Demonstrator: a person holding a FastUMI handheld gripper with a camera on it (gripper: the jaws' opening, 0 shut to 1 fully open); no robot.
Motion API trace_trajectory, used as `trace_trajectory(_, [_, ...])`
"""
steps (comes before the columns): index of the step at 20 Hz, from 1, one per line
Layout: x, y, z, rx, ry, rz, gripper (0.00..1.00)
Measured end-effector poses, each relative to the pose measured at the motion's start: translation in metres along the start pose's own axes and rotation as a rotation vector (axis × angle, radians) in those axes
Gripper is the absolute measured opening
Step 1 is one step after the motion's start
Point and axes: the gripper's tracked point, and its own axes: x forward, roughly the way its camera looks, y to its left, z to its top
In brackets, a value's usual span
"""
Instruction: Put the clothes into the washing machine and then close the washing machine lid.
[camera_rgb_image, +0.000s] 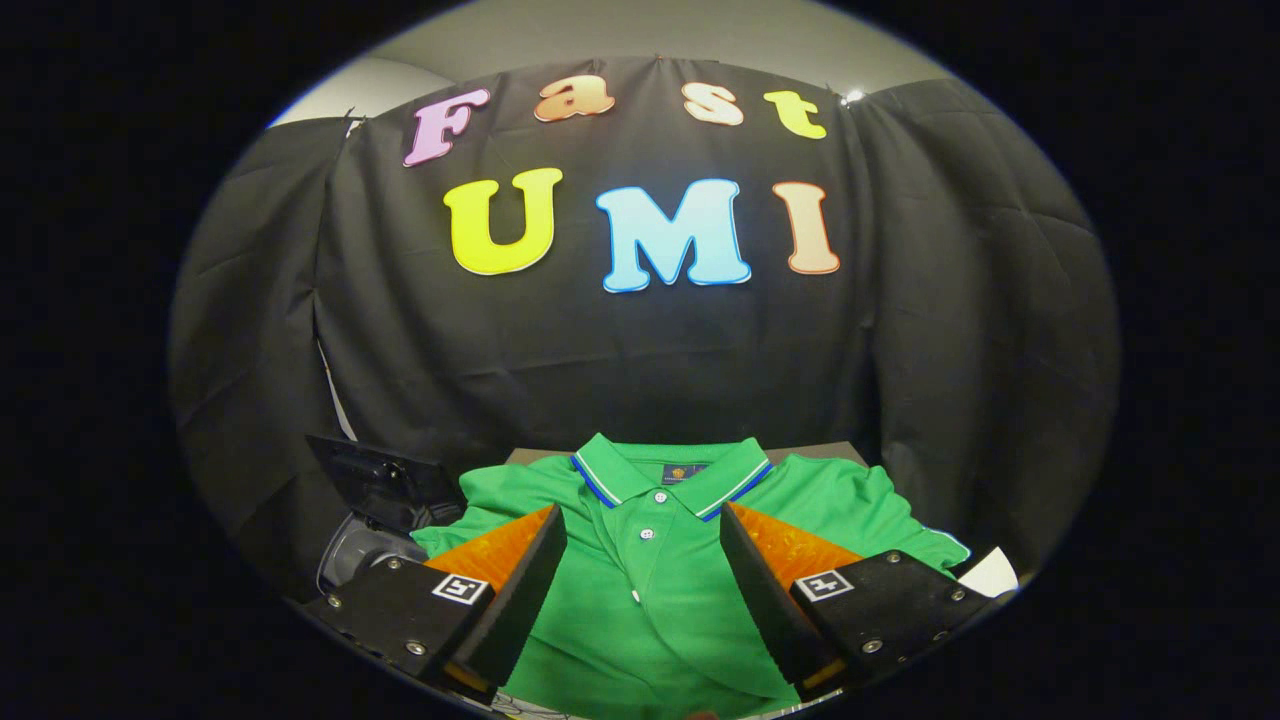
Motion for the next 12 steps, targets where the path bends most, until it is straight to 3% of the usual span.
trace_trajectory(12, [0.049, -0.009, -0.050, -0.020, 0.228, 0.027, 0.95])
